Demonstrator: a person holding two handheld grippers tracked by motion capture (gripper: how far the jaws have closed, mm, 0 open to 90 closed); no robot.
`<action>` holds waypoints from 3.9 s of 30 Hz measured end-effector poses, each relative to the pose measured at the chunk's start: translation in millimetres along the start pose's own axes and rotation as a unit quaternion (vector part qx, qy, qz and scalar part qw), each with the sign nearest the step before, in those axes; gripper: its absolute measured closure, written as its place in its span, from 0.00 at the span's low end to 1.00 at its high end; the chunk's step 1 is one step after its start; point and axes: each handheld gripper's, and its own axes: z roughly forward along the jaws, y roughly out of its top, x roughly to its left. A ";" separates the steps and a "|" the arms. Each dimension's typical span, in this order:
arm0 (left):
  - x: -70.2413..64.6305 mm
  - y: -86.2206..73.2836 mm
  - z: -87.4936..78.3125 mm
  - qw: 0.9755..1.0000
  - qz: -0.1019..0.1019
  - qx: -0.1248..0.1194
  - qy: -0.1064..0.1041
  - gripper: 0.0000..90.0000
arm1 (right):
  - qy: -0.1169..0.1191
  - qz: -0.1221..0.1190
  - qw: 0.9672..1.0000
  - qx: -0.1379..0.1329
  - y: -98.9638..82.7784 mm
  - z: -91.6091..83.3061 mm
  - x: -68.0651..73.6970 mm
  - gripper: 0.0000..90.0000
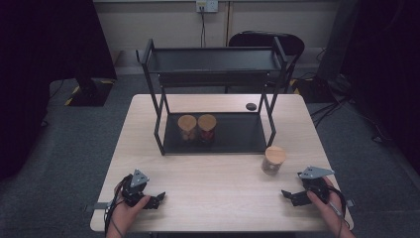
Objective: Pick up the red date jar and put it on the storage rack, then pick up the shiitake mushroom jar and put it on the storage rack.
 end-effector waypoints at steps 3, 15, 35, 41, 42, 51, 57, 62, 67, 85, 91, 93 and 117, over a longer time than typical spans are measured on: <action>0.0 -0.1 -0.1 1.000 0.000 0.000 0.000 0.00 | -0.005 0.005 1.000 0.000 -3.5 -0.7 -4.1 0.02; 0.0 -0.5 -0.5 1.000 0.000 0.000 0.001 0.00 | -0.001 0.018 1.000 0.000 -5.9 0.3 -9.0 0.00; 0.0 -0.6 -0.5 1.000 -0.001 0.000 0.001 0.00 | -0.001 0.020 1.000 0.000 -5.8 0.1 -9.2 0.00; 0.0 -0.6 -0.5 1.000 -0.001 0.000 0.000 0.00 | -0.001 0.036 0.999 0.003 -1.9 0.8 -10.3 0.01; 0.0 -0.6 -0.5 1.000 -0.001 0.000 0.000 0.00 | -0.001 0.038 0.999 0.003 -0.9 1.1 -10.5 0.02; 0.1 -0.6 -0.5 1.000 -0.001 0.000 0.000 0.00 | -0.001 0.025 1.000 -0.001 12.0 3.7 -8.2 0.01; 0.1 -0.6 -0.5 1.000 -0.001 0.000 0.000 0.00 | 0.004 0.013 1.000 -0.002 20.4 5.6 -5.7 0.02; 0.1 -0.5 -0.5 1.000 -0.001 0.000 0.000 0.00 | 0.002 0.015 1.000 -0.008 27.7 8.1 -5.3 0.01; 0.1 -0.6 -0.5 1.000 -0.001 0.000 0.000 0.00 | 0.003 0.011 1.000 -0.009 33.6 10.7 -4.9 0.02; 0.1 -0.6 -0.5 1.000 -0.001 0.000 0.000 0.00 | 0.004 0.013 1.000 -0.020 45.7 17.4 -9.6 0.01; 0.1 -0.6 -0.5 1.000 -0.001 0.000 0.000 0.00 | 0.007 0.015 1.000 -0.023 50.0 21.2 -8.8 0.01; 0.1 -0.6 -0.5 1.000 -0.001 0.000 0.000 0.00 | 0.009 0.013 1.000 -0.025 51.9 23.0 -8.3 0.01; 0.3 -0.6 -0.7 1.000 0.000 0.000 -0.001 0.00 | 0.013 0.022 0.999 -0.043 62.7 44.4 -4.1 0.08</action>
